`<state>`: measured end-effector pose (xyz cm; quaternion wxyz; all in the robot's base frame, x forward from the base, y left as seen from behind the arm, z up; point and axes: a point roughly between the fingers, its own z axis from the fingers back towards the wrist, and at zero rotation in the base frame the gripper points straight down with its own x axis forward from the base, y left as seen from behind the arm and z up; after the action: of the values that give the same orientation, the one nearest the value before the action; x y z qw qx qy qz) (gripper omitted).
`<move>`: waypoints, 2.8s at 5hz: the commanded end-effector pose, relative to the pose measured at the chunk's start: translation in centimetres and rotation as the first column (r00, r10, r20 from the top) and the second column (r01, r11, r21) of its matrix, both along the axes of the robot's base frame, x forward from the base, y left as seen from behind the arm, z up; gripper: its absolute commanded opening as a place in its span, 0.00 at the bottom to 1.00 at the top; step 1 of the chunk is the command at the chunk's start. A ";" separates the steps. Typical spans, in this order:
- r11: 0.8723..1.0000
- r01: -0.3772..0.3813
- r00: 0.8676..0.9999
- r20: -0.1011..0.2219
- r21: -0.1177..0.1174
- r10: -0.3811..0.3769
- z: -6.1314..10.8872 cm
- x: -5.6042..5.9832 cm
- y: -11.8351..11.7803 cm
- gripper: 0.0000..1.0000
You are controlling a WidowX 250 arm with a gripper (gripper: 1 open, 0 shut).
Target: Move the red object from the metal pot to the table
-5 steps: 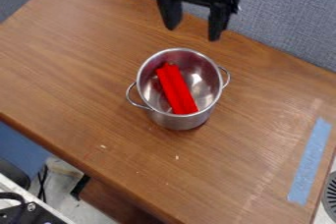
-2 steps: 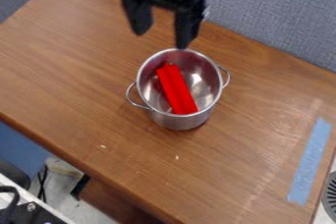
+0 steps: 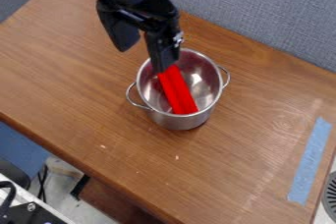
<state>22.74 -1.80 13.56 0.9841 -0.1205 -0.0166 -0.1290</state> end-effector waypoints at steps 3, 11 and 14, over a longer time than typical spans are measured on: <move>0.999 0.008 1.000 0.006 -0.036 -0.008 1.2 0.0 -3.4 1.00; 0.981 -0.191 0.980 0.051 -0.014 0.192 -7.8 5.9 -0.7 1.00; 0.882 -0.469 0.882 0.031 -0.033 0.470 -7.4 5.2 2.8 0.00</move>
<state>27.75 1.09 5.28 0.9854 -0.1206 -0.0468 0.1109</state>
